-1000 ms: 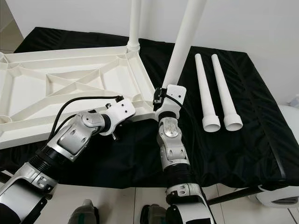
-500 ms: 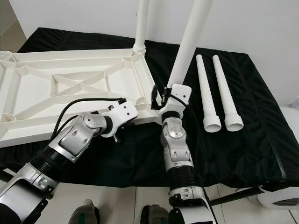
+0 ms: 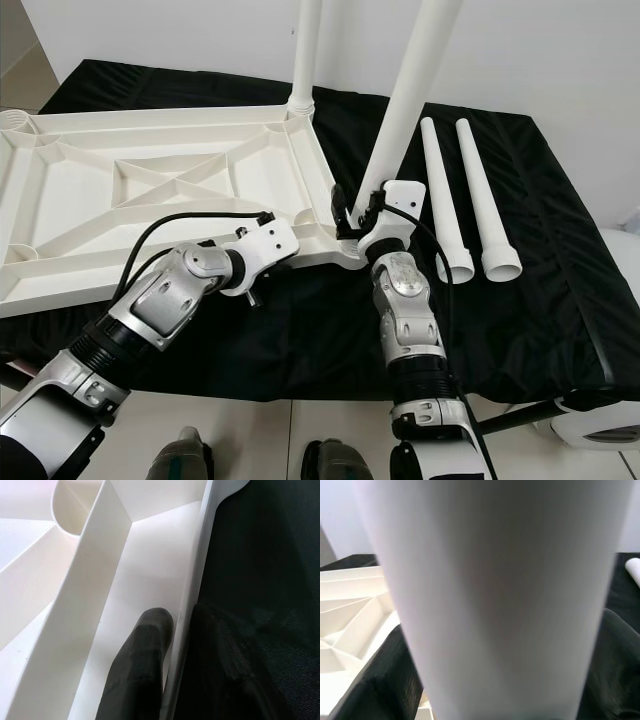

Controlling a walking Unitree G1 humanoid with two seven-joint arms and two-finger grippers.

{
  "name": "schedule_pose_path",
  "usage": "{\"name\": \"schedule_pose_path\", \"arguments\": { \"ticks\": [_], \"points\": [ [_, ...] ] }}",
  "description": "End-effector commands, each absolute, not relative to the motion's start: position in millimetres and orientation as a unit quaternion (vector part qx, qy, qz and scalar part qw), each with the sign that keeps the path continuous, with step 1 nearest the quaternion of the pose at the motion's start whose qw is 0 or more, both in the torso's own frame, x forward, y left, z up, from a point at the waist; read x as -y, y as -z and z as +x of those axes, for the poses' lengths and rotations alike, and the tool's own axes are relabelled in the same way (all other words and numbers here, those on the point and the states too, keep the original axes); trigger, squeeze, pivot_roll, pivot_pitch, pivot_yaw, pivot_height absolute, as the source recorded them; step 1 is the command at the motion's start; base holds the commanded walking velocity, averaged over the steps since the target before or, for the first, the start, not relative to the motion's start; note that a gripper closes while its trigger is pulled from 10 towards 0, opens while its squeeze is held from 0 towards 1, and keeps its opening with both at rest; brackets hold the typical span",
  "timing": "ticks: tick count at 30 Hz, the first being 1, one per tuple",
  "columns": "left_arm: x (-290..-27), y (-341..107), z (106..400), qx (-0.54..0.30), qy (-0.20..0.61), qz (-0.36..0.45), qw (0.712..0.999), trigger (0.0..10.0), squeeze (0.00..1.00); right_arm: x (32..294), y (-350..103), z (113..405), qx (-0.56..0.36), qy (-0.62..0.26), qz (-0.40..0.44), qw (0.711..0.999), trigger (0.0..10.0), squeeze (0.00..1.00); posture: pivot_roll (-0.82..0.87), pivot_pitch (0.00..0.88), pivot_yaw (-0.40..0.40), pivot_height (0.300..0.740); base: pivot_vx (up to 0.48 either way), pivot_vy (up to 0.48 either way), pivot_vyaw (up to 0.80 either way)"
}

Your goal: Building children table

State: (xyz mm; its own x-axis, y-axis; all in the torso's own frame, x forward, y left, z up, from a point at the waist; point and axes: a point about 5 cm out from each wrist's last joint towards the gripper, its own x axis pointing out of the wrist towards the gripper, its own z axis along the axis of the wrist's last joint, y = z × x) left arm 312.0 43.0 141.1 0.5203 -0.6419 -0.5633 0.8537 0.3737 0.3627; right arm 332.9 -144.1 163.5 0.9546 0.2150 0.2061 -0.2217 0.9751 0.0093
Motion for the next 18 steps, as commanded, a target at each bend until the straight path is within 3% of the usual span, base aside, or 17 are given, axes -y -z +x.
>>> {"name": "schedule_pose_path", "arguments": {
  "ticks": [1,6,7,8,9,15,16,17,18],
  "points": [
    [-27.8,-149.3,304.6,-0.134,0.491,0.323,0.798,10.0,1.00,146.5,-165.4,334.0,0.103,-0.123,0.010,0.987,10.0,0.00,0.04,0.006,-0.055,0.740,0.000,0.000,0.00],
    [-29.1,-148.9,305.1,-0.137,0.488,0.322,0.800,10.0,1.00,150.0,-165.9,334.7,0.102,-0.129,0.004,0.986,10.0,0.00,0.04,0.007,-0.057,0.740,0.000,0.000,0.00],
    [-29.5,-148.7,305.8,-0.138,0.486,0.324,0.800,10.0,0.62,150.1,-166.0,334.5,0.103,-0.132,0.004,0.986,10.0,0.00,0.04,0.007,-0.057,0.740,0.000,0.000,0.00],
    [-29.5,-148.7,305.8,-0.138,0.486,0.324,0.800,10.0,0.62,150.1,-166.0,334.5,0.103,-0.132,0.004,0.986,10.0,0.00,0.04,0.007,-0.057,0.740,0.000,0.000,0.00],
    [-29.9,-148.6,306.2,-0.139,0.485,0.327,0.799,10.0,0.00,150.2,-166.0,334.1,0.103,-0.139,0.004,0.985,10.0,0.00,0.04,0.009,-0.053,0.740,0.000,0.000,0.00],
    [-29.9,-148.8,305.4,-0.139,0.489,0.323,0.798,10.0,0.00,150.8,-166.2,333.8,0.104,-0.145,0.007,0.984,10.0,0.00,0.04,0.012,-0.048,0.740,0.000,0.000,0.00],
    [-29.9,-148.9,304.6,-0.139,0.493,0.320,0.797,6.0,0.00,150.9,-166.6,333.8,0.105,-0.147,0.008,0.984,10.0,0.00,0.04,0.014,-0.046,0.740,0.000,0.000,0.00],
    [-29.8,-148.9,304.0,-0.140,0.496,0.319,0.796,4.9,0.00,151.1,-166.9,333.8,0.106,-0.148,0.008,0.983,10.0,0.00,0.04,0.014,-0.046,0.740,0.000,0.000,0.00],
    [-29.8,-148.9,304.0,-0.140,0.496,0.319,0.796,4.9,0.00,151.1,-166.9,333.8,0.106,-0.148,0.008,0.983,10.0,0.00,0.04,0.014,-0.046,0.740,0.000,0.000,0.00]
  ]
}}
